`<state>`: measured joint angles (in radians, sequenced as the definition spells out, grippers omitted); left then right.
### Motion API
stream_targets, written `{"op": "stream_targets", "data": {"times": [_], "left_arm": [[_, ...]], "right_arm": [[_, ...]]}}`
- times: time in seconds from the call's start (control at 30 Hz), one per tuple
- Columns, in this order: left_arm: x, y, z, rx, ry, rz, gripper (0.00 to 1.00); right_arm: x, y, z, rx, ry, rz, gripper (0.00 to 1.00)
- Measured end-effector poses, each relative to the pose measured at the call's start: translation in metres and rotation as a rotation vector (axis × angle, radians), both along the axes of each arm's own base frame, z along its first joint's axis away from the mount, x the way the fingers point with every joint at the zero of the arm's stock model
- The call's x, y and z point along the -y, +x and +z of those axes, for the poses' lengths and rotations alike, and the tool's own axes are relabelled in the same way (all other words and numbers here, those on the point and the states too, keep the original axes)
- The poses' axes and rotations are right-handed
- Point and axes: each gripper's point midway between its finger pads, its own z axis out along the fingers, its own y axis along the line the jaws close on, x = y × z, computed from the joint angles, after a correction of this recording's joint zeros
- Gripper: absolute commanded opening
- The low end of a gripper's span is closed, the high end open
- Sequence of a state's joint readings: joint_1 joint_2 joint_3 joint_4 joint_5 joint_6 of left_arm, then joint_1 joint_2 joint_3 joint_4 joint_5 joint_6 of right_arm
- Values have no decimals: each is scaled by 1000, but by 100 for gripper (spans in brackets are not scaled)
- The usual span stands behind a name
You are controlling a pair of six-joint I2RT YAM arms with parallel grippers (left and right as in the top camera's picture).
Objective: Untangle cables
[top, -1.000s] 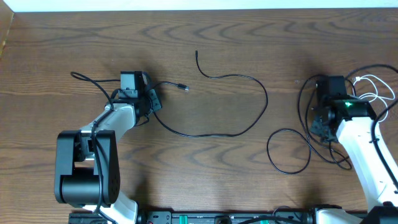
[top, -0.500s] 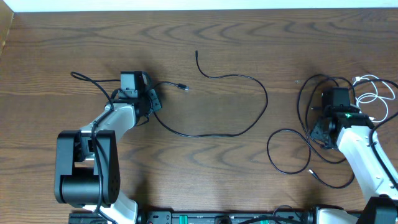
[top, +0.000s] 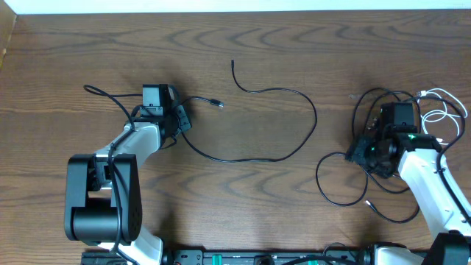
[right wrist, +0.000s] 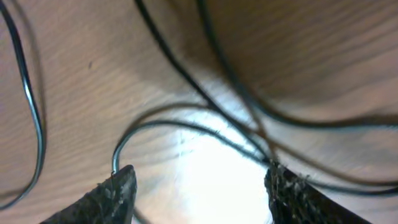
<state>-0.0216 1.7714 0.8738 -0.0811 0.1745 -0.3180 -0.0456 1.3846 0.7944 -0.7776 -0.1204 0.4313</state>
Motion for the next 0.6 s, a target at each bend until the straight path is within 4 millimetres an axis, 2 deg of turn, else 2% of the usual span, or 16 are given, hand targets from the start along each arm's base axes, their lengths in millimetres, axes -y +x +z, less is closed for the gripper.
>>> {"op": "stream_targets", "data": {"times": [0.03, 0.13, 0.17, 0.37, 0.47, 0.6], "left_arm": [[0, 0, 0, 0, 0, 0, 23], [0, 0, 0, 0, 0, 0, 23], [0, 0, 0, 0, 0, 0, 23], [0, 0, 0, 1, 0, 0, 23], [0, 0, 0, 0, 0, 0, 23], [0, 0, 0, 1, 0, 0, 23]], "right_arm": [[-4, -4, 0, -17, 20, 10, 46], [-18, -23, -1, -90, 92, 30, 5], [-20, -30, -2, -120, 109, 29, 1], [-21, -67, -3, -285, 121, -76, 2], [-7, -93, -2, -410, 30, -261, 10], [19, -128, 5, -541, -157, -575, 15]]}}
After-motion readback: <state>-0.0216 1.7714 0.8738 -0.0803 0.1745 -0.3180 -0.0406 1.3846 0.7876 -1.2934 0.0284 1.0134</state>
